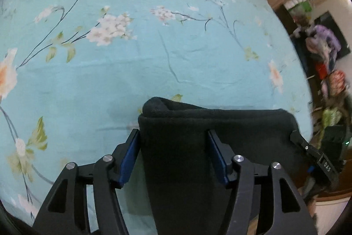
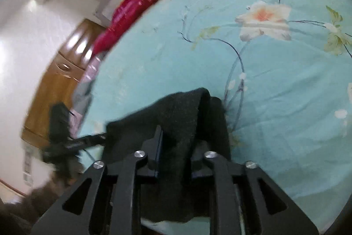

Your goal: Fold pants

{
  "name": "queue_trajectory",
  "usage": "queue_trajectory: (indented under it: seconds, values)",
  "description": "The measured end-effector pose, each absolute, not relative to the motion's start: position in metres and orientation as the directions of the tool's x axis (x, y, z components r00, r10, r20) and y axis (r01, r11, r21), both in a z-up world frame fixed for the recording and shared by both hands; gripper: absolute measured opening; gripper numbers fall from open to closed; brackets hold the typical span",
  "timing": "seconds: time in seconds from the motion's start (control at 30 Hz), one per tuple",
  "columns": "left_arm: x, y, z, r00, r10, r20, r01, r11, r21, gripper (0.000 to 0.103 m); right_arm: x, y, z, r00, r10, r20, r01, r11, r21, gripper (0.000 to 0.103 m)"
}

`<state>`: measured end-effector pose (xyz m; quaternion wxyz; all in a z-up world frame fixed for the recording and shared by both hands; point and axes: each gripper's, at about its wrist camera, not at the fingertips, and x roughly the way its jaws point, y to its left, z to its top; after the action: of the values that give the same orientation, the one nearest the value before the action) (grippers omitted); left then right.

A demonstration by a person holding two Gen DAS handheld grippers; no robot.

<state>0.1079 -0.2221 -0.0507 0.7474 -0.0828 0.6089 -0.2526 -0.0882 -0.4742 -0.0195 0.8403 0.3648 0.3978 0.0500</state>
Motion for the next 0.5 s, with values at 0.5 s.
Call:
queue_trajectory:
  seconds: [0.5]
  values:
    - [0.049, -0.220, -0.053, 0.106, -0.432, -0.896, 0.348, 0.860, -0.374, 0.071, -0.118, -0.436, 0.002, 0.654, 0.263, -0.710, 0.152, 0.873, 0.463, 0.055]
